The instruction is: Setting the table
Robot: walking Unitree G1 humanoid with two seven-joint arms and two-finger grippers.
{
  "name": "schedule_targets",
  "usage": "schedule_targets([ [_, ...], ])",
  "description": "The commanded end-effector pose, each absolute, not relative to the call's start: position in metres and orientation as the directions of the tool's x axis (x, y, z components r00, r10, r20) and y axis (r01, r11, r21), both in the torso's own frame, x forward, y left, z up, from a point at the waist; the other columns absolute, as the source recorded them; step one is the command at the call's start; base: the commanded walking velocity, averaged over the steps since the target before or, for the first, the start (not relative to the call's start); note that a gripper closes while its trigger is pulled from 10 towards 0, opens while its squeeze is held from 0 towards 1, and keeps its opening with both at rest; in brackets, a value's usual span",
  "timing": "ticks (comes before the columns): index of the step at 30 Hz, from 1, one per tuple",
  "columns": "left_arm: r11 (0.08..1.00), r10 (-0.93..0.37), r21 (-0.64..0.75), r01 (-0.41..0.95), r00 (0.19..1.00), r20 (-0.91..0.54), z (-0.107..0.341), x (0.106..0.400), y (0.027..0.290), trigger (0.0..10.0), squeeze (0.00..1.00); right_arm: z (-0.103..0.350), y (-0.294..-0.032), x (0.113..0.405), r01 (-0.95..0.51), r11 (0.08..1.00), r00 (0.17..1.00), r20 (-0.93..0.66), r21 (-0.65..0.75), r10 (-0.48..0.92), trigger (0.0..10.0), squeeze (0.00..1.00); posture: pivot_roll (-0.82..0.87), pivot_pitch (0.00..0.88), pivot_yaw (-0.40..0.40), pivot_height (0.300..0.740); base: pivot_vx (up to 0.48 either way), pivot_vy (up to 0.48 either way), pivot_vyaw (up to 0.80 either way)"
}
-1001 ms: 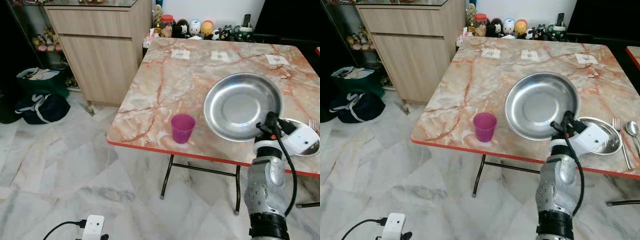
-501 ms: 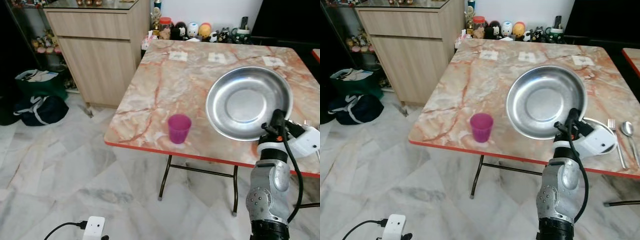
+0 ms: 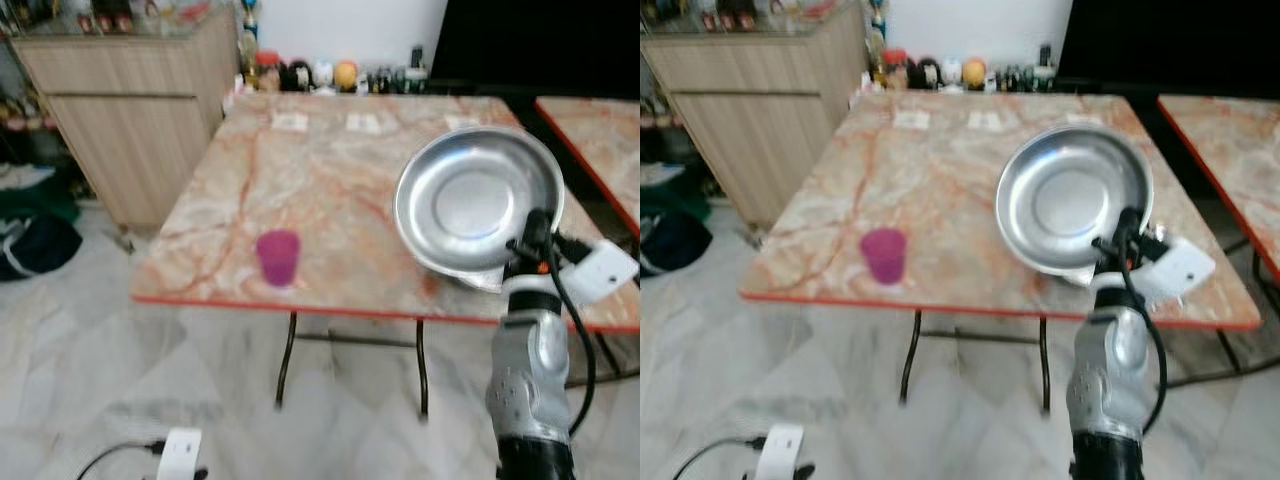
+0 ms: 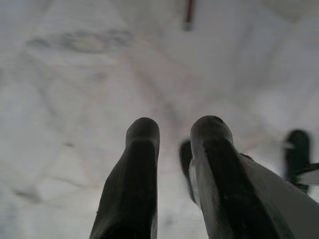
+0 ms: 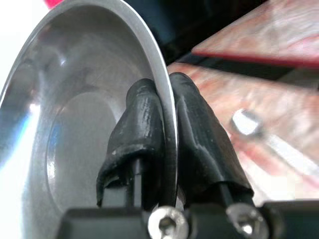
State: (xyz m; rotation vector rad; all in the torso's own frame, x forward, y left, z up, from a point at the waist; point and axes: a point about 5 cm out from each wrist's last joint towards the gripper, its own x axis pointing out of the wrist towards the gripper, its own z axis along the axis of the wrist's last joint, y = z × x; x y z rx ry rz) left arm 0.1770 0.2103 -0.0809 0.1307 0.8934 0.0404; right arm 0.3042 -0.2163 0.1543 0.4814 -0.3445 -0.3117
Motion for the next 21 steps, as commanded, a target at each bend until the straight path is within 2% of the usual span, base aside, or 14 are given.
schedule_targets([
  [1,0.988,0.108,0.156,0.024,0.615,-0.781,-0.0804,0.1762,0.2173,10.0,0.00,0.1667,-0.2081,0.3086,0.165,0.856,0.894,0.293,0.490,-0.340,10.0,0.00,-0.02,0.006,-0.006,0.740,0.251,-0.405,0.00],
  [7,0.987,0.108,0.157,0.025,0.616,-0.780,-0.0796,0.1780,0.2179,10.0,0.00,0.1599,-0.2077,0.3087,0.193,0.872,0.902,0.269,0.450,-0.338,10.0,0.00,-0.02,0.002,0.003,0.740,0.281,-0.385,0.00],
  [11,0.987,0.110,0.158,0.024,0.617,-0.780,-0.0791,0.1784,0.2191,10.0,0.00,0.1612,-0.2060,0.3069,0.180,0.877,0.900,0.285,0.446,-0.329,10.0,0.00,-0.02,0.003,0.009,0.740,0.296,-0.375,0.56],
  [21,0.986,0.119,0.165,0.017,0.618,-0.777,-0.0781,0.1793,0.2223,10.0,0.00,0.1599,-0.2100,0.3075,0.200,0.858,0.895,0.269,0.472,-0.357,10.0,0.00,-0.03,0.022,0.015,0.740,0.296,-0.375,0.00],
])
